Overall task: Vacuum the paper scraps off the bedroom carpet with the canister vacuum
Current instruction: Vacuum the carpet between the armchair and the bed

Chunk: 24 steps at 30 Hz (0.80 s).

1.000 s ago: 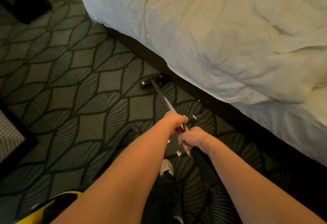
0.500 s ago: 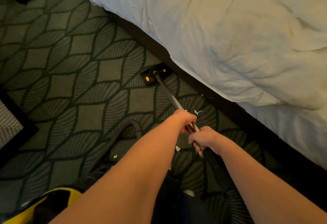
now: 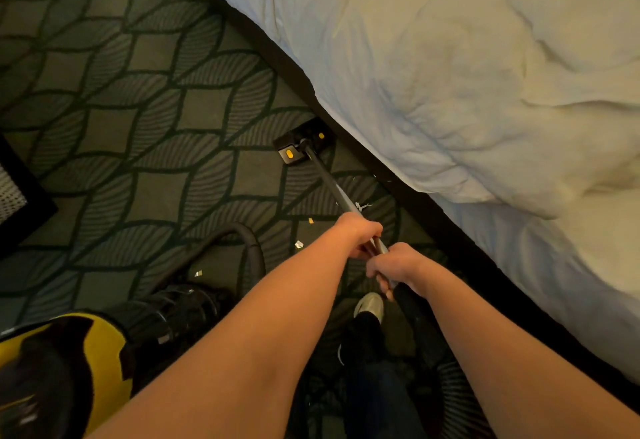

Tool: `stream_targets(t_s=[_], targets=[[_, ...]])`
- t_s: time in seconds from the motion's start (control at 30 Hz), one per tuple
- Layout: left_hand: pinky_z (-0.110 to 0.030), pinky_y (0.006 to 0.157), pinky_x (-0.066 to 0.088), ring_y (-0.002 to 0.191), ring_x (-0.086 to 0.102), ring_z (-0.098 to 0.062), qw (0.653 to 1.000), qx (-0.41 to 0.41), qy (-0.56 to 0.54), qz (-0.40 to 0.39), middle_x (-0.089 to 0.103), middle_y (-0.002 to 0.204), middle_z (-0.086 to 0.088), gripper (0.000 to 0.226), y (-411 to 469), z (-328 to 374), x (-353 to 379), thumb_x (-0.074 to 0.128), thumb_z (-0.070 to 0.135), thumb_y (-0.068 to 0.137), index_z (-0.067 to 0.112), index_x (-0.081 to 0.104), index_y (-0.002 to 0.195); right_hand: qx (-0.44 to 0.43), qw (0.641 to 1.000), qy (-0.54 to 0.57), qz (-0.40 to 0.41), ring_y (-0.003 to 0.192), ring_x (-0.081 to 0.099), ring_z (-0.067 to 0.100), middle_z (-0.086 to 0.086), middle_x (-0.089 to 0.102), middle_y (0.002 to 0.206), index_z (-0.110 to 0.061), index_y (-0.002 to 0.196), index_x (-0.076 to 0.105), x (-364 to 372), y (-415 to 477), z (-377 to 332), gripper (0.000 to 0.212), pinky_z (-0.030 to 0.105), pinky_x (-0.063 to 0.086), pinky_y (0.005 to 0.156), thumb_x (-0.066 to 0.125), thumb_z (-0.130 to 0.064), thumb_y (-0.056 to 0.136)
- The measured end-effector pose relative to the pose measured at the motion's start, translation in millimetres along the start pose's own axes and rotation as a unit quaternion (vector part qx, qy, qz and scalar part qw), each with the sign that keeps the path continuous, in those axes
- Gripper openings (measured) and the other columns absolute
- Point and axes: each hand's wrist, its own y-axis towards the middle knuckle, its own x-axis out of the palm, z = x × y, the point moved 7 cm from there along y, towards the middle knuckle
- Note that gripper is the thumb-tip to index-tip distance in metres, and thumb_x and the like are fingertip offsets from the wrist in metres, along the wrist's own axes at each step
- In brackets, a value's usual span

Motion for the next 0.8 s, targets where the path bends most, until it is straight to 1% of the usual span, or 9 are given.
stream_targets(t_s=[0.13, 0.17, 0.27, 0.33, 0.47, 0.53, 0.63, 0.7, 0.8], targets=[[-0.03, 0.058, 0.055, 0.081, 0.065, -0.024, 1.0, -0.002, -0.023, -0.006, 0.064, 0.092, -0.014, 0.024, -13, 1, 34, 0.061, 0.016, 0.09, 0.002, 0.057, 0.109, -0.007, 0.999, -0.037, -0.003, 0.045, 0.047, 0.015, 0.007, 0.051, 0.054, -0.003, 0.092, 0.056, -25, -14, 21, 0.003, 0.026, 0.046, 0.047, 0.059, -0.003, 0.089], [-0.033, 0.061, 0.058, 0.084, 0.067, -0.025, 1.0, 0.005, -0.025, 0.001, 0.064, 0.094, -0.015, 0.026, -14, 1, 41, 0.062, 0.017, 0.09, 0.002, 0.057, 0.11, -0.007, 0.999, -0.047, -0.001, 0.045, 0.048, 0.015, 0.007, 0.052, 0.053, -0.003, 0.089, 0.057, -31, -16, 26, 0.002, 0.027, 0.047, 0.048, 0.059, -0.003, 0.089], [-0.041, 0.076, 0.059, 0.086, 0.069, -0.028, 0.999, 0.032, -0.01, 0.021, 0.065, 0.093, -0.015, 0.02, -24, 4, 59, 0.065, 0.022, 0.089, 0.005, 0.056, 0.093, -0.006, 0.998, -0.061, 0.005, 0.04, 0.048, 0.016, 0.006, 0.051, 0.046, -0.002, 0.083, 0.056, -46, -24, 42, 0.006, 0.029, 0.046, 0.047, 0.059, -0.003, 0.089], [-0.041, 0.078, 0.06, 0.085, 0.071, -0.028, 0.999, 0.036, -0.004, 0.021, 0.068, 0.096, -0.016, 0.025, -34, 5, 69, 0.067, 0.025, 0.088, 0.006, 0.052, 0.082, -0.001, 0.998, -0.069, 0.005, 0.04, 0.048, 0.017, 0.007, 0.051, 0.046, -0.002, 0.082, 0.057, -54, -32, 53, 0.007, 0.029, 0.046, 0.047, 0.059, -0.004, 0.089], [-0.041, 0.077, 0.06, 0.082, 0.072, -0.027, 0.999, 0.035, 0.023, -0.005, 0.07, 0.09, -0.015, 0.023, -56, 3, 93, 0.066, 0.027, 0.089, 0.005, 0.059, 0.089, 0.018, 0.997, -0.081, 0.008, 0.037, 0.047, 0.016, 0.006, 0.05, 0.042, -0.002, 0.08, 0.055, -66, -47, 75, 0.01, 0.027, 0.045, 0.045, 0.06, -0.005, 0.089], [-0.041, 0.08, 0.059, 0.084, 0.071, -0.027, 0.998, 0.041, 0.039, -0.014, 0.066, 0.083, -0.013, 0.023, -65, 6, 101, 0.062, 0.027, 0.091, 0.006, 0.057, 0.081, 0.028, 0.997, -0.074, -0.002, 0.034, 0.046, 0.015, 0.006, 0.049, 0.041, -0.002, 0.079, 0.053, -72, -53, 83, 0.013, 0.025, 0.044, 0.042, 0.059, -0.005, 0.09], [-0.036, 0.079, 0.059, 0.084, 0.07, -0.027, 0.996, 0.036, 0.074, -0.04, 0.067, 0.086, -0.014, 0.021, -73, 6, 115, 0.057, 0.021, 0.093, 0.006, 0.056, 0.078, 0.044, 0.997, -0.059, -0.007, 0.035, 0.043, 0.014, 0.006, 0.048, 0.042, -0.003, 0.081, 0.053, -80, -61, 98, 0.013, 0.024, 0.041, 0.041, 0.06, -0.005, 0.091], [-0.033, 0.081, 0.056, 0.088, 0.067, -0.025, 0.994, 0.034, 0.078, -0.072, 0.065, 0.091, -0.014, 0.013, -81, 5, 127, 0.052, 0.011, 0.093, 0.002, 0.061, 0.091, 0.051, 0.998, -0.046, -0.001, 0.037, 0.042, 0.014, 0.006, 0.048, 0.044, -0.001, 0.091, 0.053, -88, -65, 110, 0.01, 0.023, 0.039, 0.04, 0.062, -0.005, 0.09], [-0.035, 0.089, 0.053, 0.1, 0.063, -0.023, 0.991, 0.04, 0.081, -0.099, 0.064, 0.108, -0.013, 0.029, -85, 3, 147, 0.044, 0.007, 0.095, -0.001, 0.056, 0.12, 0.068, 0.997, -0.027, -0.002, 0.039, 0.041, 0.014, 0.007, 0.047, 0.05, -0.002, 0.1, 0.05, -98, -69, 128, 0.015, 0.021, 0.037, 0.039, 0.063, -0.006, 0.091]])
